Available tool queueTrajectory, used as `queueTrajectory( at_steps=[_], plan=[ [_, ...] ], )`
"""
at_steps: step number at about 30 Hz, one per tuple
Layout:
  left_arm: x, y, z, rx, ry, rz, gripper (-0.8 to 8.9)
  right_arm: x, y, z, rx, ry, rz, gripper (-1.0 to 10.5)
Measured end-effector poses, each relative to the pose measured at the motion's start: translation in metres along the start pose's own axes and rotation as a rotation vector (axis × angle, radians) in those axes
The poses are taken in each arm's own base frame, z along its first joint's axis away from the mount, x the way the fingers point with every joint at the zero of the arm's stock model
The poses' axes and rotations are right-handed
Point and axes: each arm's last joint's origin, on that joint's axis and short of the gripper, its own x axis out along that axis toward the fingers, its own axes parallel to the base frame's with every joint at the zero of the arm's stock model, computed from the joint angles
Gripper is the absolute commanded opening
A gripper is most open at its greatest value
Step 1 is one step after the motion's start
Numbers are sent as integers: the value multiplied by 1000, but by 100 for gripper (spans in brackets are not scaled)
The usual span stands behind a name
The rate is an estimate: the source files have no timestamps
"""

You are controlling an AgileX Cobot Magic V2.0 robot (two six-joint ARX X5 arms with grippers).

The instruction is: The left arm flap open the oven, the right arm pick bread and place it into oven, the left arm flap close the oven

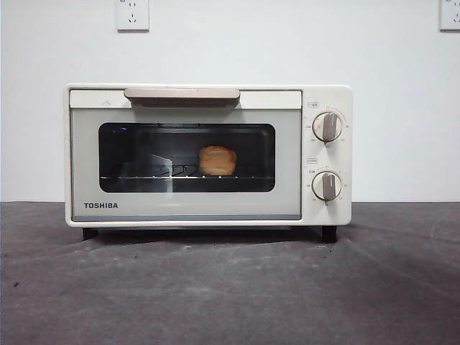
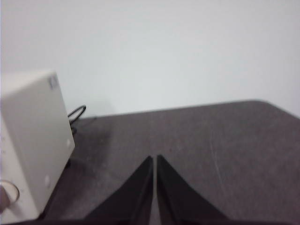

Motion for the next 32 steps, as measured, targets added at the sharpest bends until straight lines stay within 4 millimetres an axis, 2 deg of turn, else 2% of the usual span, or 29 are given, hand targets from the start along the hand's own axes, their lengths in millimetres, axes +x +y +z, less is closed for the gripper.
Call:
queueTrajectory(
  at_steps=[7, 13, 32],
  plan=[
    [0, 0, 0, 0, 0, 0, 19, 0, -2, -11, 20, 90, -14, 8],
    [0, 0, 0, 0, 0, 0, 19, -2, -4, -25, 14, 238, -44, 8],
    [0, 0, 0, 0, 0, 0, 19, -2, -4, -25, 23, 234, -38, 8]
  ],
)
